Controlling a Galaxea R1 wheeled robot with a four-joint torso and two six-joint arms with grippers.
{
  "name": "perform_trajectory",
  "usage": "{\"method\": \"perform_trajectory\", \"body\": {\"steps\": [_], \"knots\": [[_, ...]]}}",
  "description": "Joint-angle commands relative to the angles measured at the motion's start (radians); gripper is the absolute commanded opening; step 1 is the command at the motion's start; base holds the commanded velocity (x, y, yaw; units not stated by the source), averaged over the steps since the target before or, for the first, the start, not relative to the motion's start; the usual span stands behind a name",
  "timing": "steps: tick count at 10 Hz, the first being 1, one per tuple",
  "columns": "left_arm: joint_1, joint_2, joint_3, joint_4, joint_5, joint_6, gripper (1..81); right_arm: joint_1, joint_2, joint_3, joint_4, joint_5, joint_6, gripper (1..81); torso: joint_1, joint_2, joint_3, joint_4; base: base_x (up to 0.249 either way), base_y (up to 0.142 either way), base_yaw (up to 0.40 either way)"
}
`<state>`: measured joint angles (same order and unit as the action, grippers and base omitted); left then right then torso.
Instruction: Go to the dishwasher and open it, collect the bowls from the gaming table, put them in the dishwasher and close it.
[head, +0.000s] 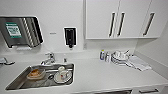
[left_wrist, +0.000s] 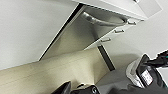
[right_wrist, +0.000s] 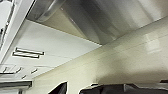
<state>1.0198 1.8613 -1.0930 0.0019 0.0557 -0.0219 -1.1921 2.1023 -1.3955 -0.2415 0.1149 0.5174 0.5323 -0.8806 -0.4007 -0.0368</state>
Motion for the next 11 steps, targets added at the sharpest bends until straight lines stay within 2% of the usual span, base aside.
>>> {"method": "perform_trajectory", "body": {"steps": [1,3,5,6,8,9,11], "knots": [[-0.082,-0.046,0.034,-0.002,0.033,0.007,81.1,0.153,-0.111,0.103,0.002,-0.024,0.065,81.1,0.061,-0.094,0.0,0.0,0.0,0.0,0.0],[-0.08,-0.037,0.031,-0.002,0.033,0.007,81.1,0.209,-0.169,0.15,-0.001,-0.046,0.119,81.1,0.107,-0.167,0.0,0.0,0.0,0.0,0.0],[-0.08,-0.026,0.024,-0.002,0.033,0.007,81.1,0.245,-0.19,0.178,0.001,-0.077,0.125,81.1,0.149,-0.235,-0.095,0.0,0.0,0.0,0.0],[-0.08,-0.023,0.022,-0.002,0.033,0.006,81.1,0.248,-0.195,0.182,0.001,-0.077,0.127,81.1,0.162,-0.256,-0.102,0.0,0.0,0.0,0.0],[-0.08,-0.02,0.018,-0.003,0.032,0.007,81.1,0.26,-0.21,0.204,0.001,-0.077,0.127,81.1,0.196,-0.31,-0.148,0.0,0.0,0.0,0.0],[-0.08,-0.023,0.018,-0.002,0.032,0.007,81.1,0.272,-0.229,0.227,0.002,-0.077,0.13,81.1,0.218,-0.344,-0.087,0.0,0.0,0.0,0.0],[-0.083,-0.032,0.019,-0.003,0.032,0.007,81.1,0.298,-0.247,0.256,0.001,-0.078,0.156,81.1,0.254,-0.399,-0.112,0.0,0.0,0.0,0.0]]}}
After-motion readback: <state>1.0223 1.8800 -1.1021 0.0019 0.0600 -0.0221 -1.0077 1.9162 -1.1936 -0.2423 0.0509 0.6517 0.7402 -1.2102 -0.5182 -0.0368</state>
